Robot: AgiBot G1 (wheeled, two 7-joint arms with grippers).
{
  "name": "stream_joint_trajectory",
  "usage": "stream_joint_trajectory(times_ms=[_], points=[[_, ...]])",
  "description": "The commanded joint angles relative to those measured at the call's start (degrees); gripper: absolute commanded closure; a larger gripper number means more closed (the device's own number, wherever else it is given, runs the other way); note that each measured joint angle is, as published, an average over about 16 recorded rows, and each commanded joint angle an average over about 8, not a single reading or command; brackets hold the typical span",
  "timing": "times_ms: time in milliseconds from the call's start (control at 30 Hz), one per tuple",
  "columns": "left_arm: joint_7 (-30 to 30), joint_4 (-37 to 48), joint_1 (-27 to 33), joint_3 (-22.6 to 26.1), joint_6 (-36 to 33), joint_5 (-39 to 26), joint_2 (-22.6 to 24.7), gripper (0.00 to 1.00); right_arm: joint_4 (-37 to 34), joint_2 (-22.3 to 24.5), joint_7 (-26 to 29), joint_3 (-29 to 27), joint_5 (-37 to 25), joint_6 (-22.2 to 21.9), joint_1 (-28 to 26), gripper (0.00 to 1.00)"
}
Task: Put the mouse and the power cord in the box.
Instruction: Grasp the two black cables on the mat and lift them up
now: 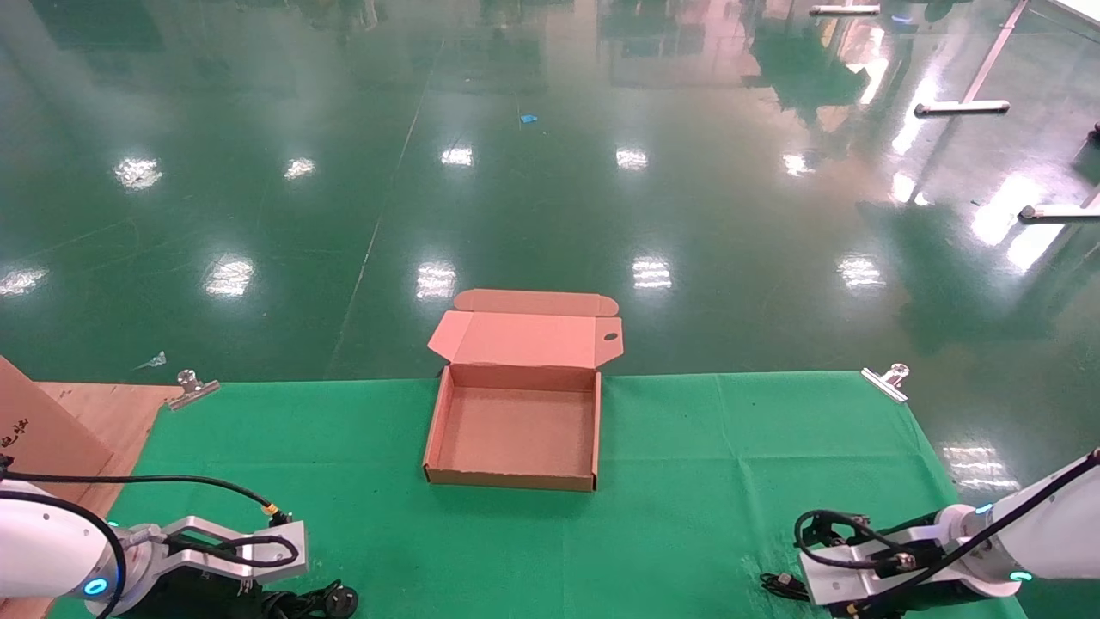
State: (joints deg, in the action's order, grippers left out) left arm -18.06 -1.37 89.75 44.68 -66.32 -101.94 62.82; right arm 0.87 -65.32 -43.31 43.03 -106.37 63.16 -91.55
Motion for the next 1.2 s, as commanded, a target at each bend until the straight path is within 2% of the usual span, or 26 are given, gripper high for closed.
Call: stream_joint_trajectory(times_ms=[33, 467, 1200], points=[[-0.4, 0.0, 0.0, 0.0, 0.0, 0.1, 0.0, 0.99, 0.0, -0.2, -0.2, 0.0, 0.0, -0.4, 0.2, 1.0], [-1.1, 1.0, -0.1, -0.3, 0.6, 0.5, -0.7, 1.0, 0.2, -1.2, -1.9, -0.3, 0.4, -4.6, 1.6, 1.0], [-1.3, 1.5, -0.8, -0.9, 0.4, 1.3, -1.6, 1.0, -0.8, -0.5, -2.6, -0.6, 0.9, -2.0, 1.2, 1.0]])
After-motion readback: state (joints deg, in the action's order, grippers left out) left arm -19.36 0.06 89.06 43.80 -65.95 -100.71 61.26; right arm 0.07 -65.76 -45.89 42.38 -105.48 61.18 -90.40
